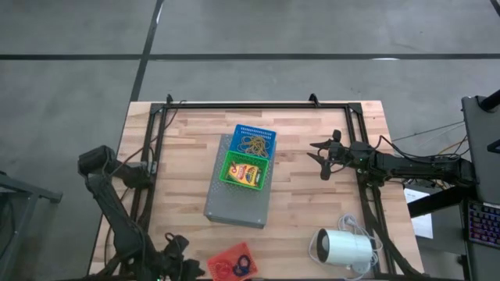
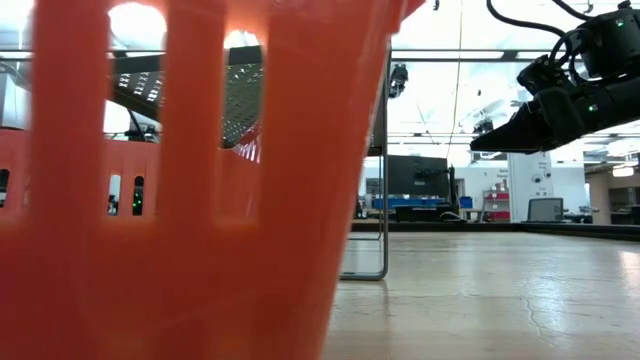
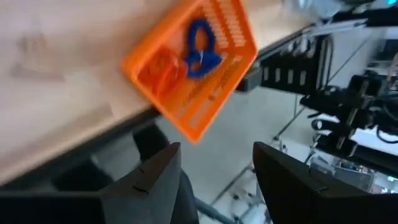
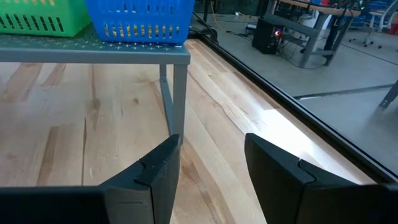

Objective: Pick & Place Office Desk Supplies
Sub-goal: Put the orange basket on the shelf

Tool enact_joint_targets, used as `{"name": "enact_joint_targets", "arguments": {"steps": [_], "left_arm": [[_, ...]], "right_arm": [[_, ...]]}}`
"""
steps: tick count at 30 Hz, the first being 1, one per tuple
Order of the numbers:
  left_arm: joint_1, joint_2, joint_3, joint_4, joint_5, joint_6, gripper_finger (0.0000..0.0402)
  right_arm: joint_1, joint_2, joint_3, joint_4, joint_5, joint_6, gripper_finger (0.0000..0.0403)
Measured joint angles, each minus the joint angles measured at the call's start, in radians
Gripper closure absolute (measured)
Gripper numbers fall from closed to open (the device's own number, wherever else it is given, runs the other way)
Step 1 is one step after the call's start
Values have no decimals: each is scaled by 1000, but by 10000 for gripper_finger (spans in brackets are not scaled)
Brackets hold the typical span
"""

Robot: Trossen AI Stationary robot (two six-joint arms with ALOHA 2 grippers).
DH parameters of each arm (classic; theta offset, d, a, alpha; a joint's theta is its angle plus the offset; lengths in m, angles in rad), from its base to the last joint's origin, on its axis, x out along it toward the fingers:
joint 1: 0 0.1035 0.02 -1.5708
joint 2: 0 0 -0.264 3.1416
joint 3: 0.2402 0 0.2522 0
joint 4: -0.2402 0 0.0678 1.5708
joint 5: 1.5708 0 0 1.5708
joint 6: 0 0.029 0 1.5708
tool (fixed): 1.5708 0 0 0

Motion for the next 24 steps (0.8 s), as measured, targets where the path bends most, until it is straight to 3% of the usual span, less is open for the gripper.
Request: {"name": "enact_joint_targets", "arguments": {"steps": [6,24], "left_arm": [[13,45,54,-5,187,-150,197],[89,157,55,147,239,-158,223]], "right_arm": [[0,0,0,0,0,0,225],[0,0,0,0,0,0,225]]}}
